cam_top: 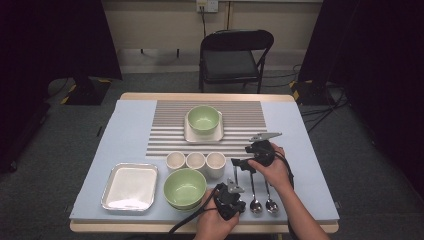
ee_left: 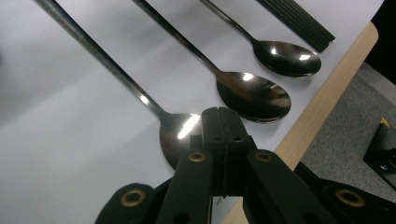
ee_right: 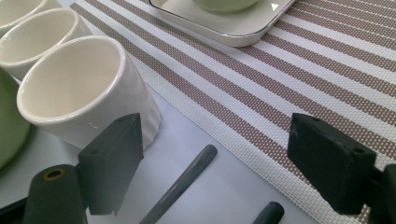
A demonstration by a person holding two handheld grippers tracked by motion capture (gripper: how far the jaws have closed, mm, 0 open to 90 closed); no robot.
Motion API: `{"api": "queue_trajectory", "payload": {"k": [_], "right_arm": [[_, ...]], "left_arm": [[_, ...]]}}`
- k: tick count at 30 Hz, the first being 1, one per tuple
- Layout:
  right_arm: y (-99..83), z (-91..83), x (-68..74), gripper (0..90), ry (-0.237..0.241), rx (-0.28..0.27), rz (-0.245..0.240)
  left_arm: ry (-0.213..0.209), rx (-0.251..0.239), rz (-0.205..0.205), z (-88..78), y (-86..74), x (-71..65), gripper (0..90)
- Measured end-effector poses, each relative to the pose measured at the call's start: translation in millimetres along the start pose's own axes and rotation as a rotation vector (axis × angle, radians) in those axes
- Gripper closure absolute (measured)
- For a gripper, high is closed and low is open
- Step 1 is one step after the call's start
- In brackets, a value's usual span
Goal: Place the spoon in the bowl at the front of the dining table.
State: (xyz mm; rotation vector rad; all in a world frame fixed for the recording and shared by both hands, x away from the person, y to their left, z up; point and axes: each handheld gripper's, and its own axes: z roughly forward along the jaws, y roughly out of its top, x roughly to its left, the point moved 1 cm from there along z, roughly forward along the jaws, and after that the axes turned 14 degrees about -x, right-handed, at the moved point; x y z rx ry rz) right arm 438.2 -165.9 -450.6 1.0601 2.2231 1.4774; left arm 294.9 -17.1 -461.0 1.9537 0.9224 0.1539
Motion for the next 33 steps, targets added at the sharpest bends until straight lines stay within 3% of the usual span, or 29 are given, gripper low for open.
{"api": "queue_trajectory", "payload": {"k": [33], "right_arm": [[-12.7,-4.2,-1.4,17.8,0.013,0.006,0.018]], "left_arm": [[0.008,-0.003,0.007,3.3,-10.1,-1.0,90.0]]}}
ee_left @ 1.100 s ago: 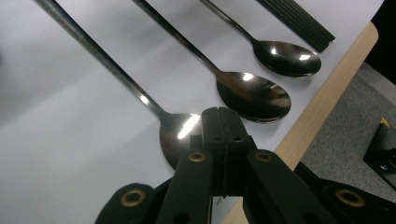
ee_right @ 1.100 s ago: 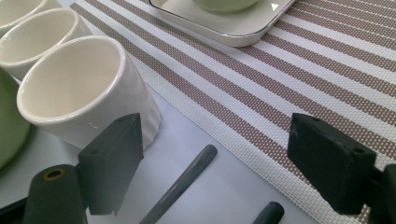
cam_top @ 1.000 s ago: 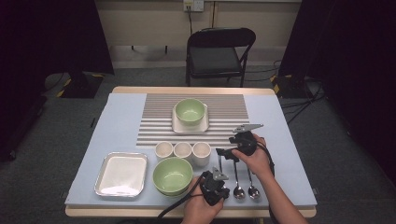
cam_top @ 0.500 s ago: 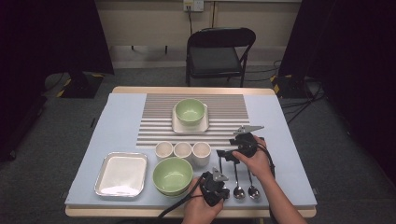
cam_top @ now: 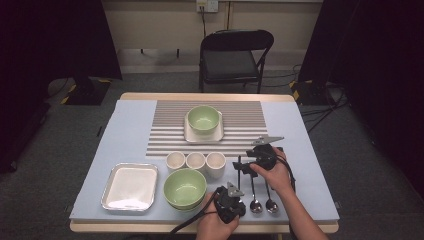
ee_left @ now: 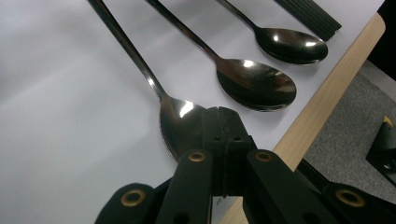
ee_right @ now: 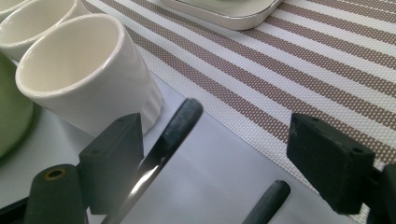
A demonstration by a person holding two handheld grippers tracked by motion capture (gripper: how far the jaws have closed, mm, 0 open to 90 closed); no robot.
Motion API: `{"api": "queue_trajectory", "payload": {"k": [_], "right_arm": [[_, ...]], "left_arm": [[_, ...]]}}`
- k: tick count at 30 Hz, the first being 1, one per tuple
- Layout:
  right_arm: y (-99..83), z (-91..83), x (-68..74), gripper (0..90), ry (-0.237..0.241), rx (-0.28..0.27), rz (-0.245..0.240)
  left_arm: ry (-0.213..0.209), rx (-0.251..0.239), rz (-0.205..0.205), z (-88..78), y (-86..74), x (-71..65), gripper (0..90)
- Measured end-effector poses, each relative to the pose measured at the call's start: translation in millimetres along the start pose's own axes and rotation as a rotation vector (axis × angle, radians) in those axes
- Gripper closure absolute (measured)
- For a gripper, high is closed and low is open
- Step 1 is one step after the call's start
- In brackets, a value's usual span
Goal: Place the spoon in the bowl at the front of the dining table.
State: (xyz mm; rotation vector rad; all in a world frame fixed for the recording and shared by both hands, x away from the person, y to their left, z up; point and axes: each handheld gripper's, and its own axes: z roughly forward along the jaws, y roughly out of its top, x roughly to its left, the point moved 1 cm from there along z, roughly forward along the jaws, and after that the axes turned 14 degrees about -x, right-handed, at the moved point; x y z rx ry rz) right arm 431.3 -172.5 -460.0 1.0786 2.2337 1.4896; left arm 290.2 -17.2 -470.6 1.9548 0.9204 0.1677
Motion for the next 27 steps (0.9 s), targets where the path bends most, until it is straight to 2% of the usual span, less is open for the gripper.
{"api": "queue_trajectory", "payload": {"k": [5,15,19,21,23,24,27], "right_arm": [[-0.8,-0.3,0.7,21.3,0.011,-0.002,0.003],[0.6,-1.4,3.3,36.0,0.039,0.009,-0.001],[0.2,-2.2,3.3,43.5,0.059,0.027,0.018],[0.1,-2.9,3.5,51.7,0.071,0.032,0.025],[0.2,-3.2,4.2,54.9,0.078,0.034,0.03],[0.4,-3.7,4.9,60.9,0.088,0.039,0.032],[1.4,-4.1,7.2,65.5,0.094,0.039,0.036]], "left_arm": [[0.002,-0.004,0.002,-0.1,-0.7,-0.4,90.0],[0.014,-0.015,0.013,-0.5,-2.2,-2.3,90.0],[0.022,-0.02,0.022,-0.5,-2.5,-2.9,90.0],[0.023,-0.021,0.024,-0.5,-2.5,-3.0,90.0],[0.023,-0.021,0.022,-0.5,-2.4,-3.0,90.0],[0.024,-0.021,0.021,-0.5,-2.3,-3.0,90.0],[0.025,-0.019,0.024,-0.4,-2.2,-3.2,90.0]]}}
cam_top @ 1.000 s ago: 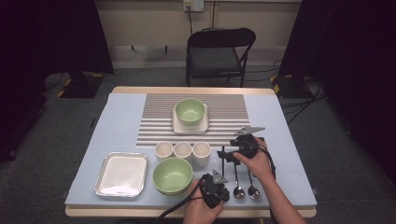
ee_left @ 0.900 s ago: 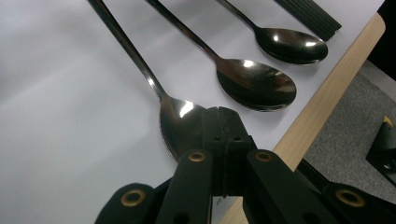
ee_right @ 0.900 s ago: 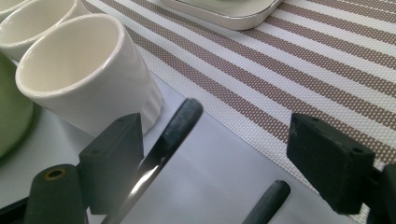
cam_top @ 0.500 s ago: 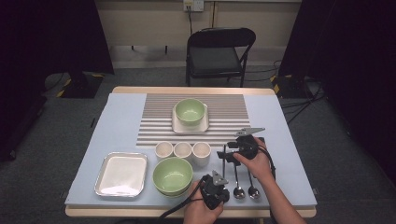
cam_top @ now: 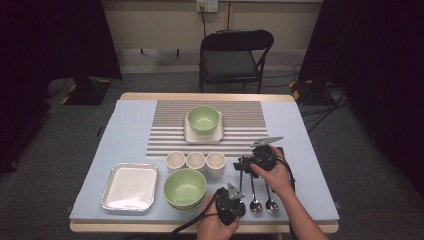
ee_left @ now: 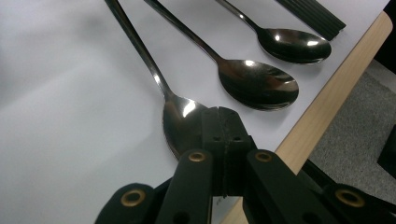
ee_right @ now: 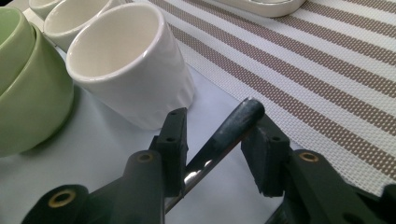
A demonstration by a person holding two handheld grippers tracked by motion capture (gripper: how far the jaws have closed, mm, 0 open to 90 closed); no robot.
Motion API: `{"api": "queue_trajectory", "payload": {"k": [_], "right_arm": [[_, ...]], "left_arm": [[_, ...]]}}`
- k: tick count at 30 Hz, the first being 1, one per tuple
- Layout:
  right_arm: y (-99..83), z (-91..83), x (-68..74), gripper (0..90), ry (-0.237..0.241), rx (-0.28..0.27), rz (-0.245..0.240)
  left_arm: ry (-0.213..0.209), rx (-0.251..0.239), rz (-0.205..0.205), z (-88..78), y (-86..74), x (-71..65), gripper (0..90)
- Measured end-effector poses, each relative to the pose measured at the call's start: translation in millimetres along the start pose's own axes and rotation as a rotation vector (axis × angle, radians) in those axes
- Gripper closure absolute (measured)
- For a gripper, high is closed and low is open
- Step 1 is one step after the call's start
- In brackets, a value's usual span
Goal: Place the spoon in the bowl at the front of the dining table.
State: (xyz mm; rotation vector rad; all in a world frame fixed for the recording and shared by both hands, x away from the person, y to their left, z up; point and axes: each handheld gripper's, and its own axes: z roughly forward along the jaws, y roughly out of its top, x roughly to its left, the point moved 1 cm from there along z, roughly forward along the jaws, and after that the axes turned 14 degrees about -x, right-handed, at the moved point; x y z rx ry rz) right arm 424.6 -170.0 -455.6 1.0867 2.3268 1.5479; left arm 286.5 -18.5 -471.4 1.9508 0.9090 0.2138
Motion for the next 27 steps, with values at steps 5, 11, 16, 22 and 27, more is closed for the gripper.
{"api": "queue_trajectory", "payload": {"k": [5,11,16,22,27], "right_arm": [[2.2,-0.2,2.3,70.4,0.029,-0.008,0.031],[1.2,0.2,2.2,74.9,0.038,-0.009,0.054],[0.6,0.2,0.4,77.5,0.05,-0.029,0.095],[2.5,-0.3,-0.8,82.3,0.069,-0.069,0.176],[7.2,-2.7,-1.7,87.5,0.113,-0.153,0.26]], "left_arm": [[0.003,0.004,0.005,-1.3,1.3,0.4,90.0],[0.003,-0.049,0.006,-8.0,7.0,-0.6,74.6],[0.001,-0.099,0.059,-13.6,14.8,-0.6,52.5],[0.016,-0.115,0.078,-20.2,23.1,1.0,38.3],[0.014,-0.111,0.098,-27.3,30.4,0.0,33.5]]}}
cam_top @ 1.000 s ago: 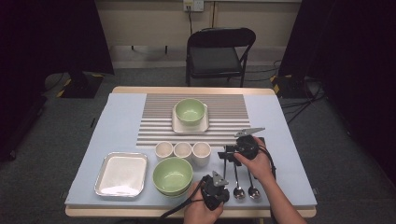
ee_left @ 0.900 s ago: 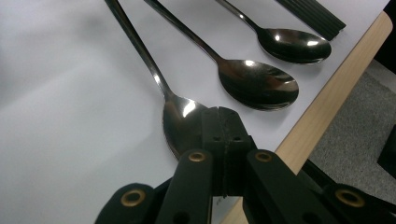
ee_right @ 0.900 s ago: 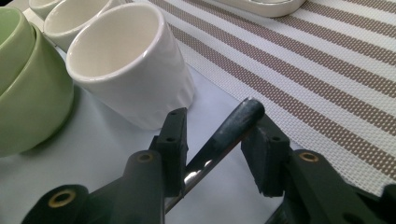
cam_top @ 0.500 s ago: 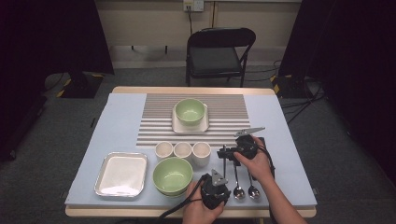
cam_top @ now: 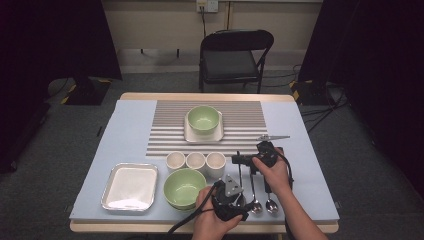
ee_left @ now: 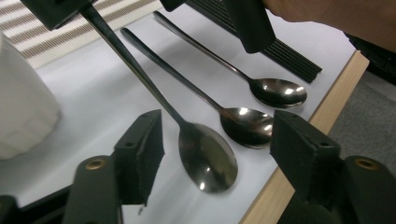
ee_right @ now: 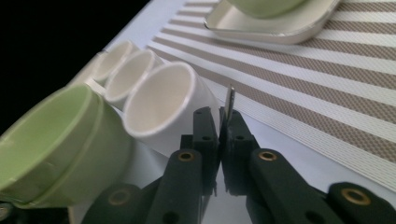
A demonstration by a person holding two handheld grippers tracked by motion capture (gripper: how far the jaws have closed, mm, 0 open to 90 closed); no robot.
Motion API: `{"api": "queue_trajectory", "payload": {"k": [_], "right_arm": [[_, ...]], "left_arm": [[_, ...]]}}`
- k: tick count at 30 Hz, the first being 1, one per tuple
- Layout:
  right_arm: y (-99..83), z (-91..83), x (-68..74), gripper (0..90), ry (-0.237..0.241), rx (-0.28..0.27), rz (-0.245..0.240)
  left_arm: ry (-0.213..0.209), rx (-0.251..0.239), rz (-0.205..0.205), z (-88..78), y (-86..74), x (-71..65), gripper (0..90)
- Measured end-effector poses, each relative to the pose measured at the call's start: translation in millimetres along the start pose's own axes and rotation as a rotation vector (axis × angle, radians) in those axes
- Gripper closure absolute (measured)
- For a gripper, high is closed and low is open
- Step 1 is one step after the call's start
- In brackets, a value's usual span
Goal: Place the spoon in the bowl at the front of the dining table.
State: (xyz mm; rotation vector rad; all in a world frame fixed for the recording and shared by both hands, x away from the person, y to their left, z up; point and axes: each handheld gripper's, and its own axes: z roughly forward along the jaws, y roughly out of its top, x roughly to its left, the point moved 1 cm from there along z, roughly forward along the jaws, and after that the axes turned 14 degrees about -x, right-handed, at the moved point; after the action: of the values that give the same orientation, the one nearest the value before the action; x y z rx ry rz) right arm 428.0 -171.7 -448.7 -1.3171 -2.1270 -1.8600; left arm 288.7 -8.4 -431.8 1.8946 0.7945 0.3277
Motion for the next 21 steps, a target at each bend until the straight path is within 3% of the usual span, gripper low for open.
{"api": "queue_trajectory", "payload": {"k": [4,9,11,12,15,21], "right_arm": [[5.9,-1.2,3.6,89.8,0.025,-0.057,0.039],[14.8,-2.4,7.5,89.9,0.064,-0.106,0.08],[19.0,-3.3,9.5,89.9,0.059,-0.112,0.067],[20.4,-3.5,10.2,89.9,0.057,-0.113,0.061],[25.5,-4.3,11.4,89.9,0.05,-0.111,0.052],[32.6,-5.2,12.0,89.9,0.045,-0.114,0.047]], "left_arm": [[-0.015,-0.014,-0.034,-7.2,8.8,0.4,33.4],[-0.032,-0.014,-0.038,-14.5,18.2,5.8,33.7],[-0.042,-0.004,-0.047,-15.8,20.4,8.9,32.4],[-0.051,0.016,-0.026,-16.9,21.8,12.1,31.4],[-0.076,0.008,-0.046,-18.2,24.4,19.1,30.7],[-0.079,0.003,-0.066,-21.0,29.2,32.0,27.4]]}}
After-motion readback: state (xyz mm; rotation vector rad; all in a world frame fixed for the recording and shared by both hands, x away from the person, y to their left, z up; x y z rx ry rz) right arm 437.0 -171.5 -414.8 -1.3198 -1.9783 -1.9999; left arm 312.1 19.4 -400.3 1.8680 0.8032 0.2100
